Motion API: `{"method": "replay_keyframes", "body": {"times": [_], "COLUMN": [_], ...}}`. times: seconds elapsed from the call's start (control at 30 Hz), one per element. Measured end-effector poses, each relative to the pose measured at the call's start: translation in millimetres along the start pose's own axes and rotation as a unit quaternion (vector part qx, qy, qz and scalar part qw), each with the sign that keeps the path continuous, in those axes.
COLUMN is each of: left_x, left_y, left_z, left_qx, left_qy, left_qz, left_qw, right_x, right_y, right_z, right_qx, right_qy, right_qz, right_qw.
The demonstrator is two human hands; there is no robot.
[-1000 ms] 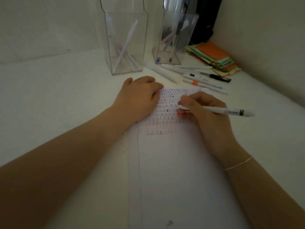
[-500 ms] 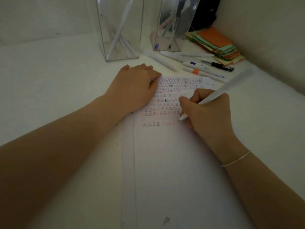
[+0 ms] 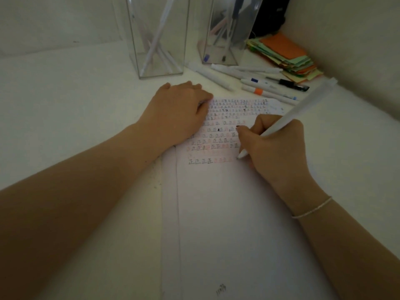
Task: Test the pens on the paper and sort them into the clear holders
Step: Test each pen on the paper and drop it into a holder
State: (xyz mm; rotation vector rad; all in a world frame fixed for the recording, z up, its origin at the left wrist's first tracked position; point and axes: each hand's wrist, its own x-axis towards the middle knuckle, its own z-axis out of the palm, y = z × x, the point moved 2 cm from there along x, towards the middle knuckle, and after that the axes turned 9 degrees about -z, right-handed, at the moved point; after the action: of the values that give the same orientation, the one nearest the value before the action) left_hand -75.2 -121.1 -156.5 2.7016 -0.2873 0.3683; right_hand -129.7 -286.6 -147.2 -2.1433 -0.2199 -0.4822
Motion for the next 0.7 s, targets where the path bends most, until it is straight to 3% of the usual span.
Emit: {"method": "replay_keyframes", "body": {"times": [0.47, 0.57, 0.63, 0.7], "left_x": [0.5, -0.1, -3.1, -9.2], "left_y": [-3.6, 0.4, 11.4, 26.3], "left_z": [4.2, -3.9, -15.5, -19.1], "left_qx": [-0.006, 0.008, 0.013, -0.019], "left_qy": [0.023, 0.054, 0.105, 0.075], "left_qz": [0.026, 0.038, 0.112, 0.192], "left_qw": [0.999, 0.998, 0.988, 0.978], "right_x": [-0.6, 4.7, 7.3, 7.8], "right_y": [-1.4, 3.1, 3.0, 2.4], "right_z": [-0.1, -9.6, -13.7, -13.6], "right_qx": [0.021, 0.204, 0.318, 0.350], "right_qy": [0.006, 0.065, 0.099, 0.100], "right_qz": [0.013, 0.098, 0.140, 0.150], "right_qw": [1.000, 0.972, 0.933, 0.919]}}
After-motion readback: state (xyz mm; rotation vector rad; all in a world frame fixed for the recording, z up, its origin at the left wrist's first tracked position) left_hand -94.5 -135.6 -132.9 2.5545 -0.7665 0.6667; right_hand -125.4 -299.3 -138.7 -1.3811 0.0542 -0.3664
